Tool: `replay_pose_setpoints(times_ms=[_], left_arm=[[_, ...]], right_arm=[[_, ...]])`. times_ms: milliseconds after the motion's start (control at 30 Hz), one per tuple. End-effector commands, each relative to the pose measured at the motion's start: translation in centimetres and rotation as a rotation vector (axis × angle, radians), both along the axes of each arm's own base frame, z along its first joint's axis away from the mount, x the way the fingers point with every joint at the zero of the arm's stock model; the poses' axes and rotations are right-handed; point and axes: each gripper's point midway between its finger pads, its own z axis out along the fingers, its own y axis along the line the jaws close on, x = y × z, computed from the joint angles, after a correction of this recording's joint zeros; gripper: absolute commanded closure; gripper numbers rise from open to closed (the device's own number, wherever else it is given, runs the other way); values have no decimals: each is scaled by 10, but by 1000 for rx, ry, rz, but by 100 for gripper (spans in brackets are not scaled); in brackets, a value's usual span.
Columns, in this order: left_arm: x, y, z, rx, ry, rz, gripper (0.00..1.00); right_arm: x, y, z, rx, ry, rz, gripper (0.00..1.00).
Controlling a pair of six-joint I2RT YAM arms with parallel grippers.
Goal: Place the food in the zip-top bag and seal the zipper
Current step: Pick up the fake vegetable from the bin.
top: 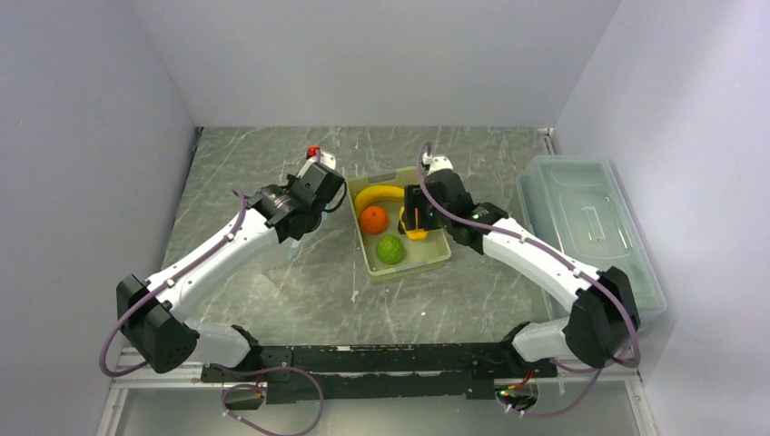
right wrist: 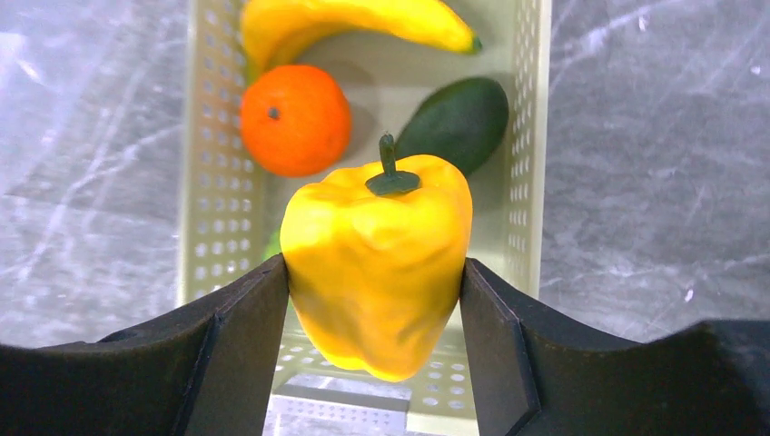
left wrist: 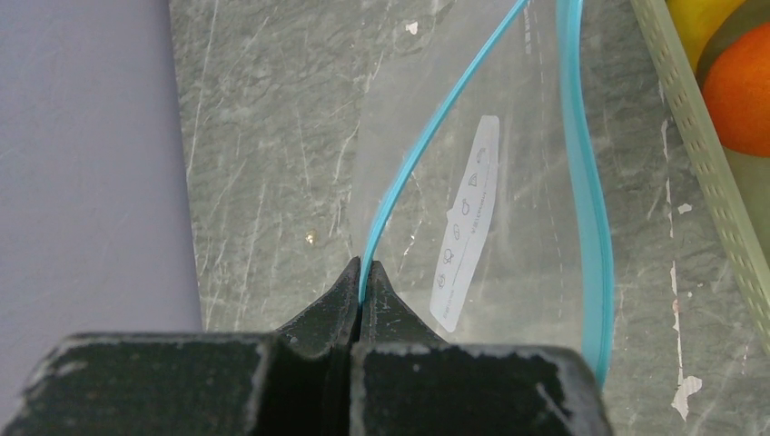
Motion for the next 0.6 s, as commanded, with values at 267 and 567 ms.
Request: replay_pose_setpoints(times_ms=[267,567], left_arm=[[-3,-15,8,-142,-34,-18,100],[-4,-28,-1,-191,4,-38,100]], right_arm=[[1,58,123,430,-207,140,72],[-17,76,167,661,-270,231,72]])
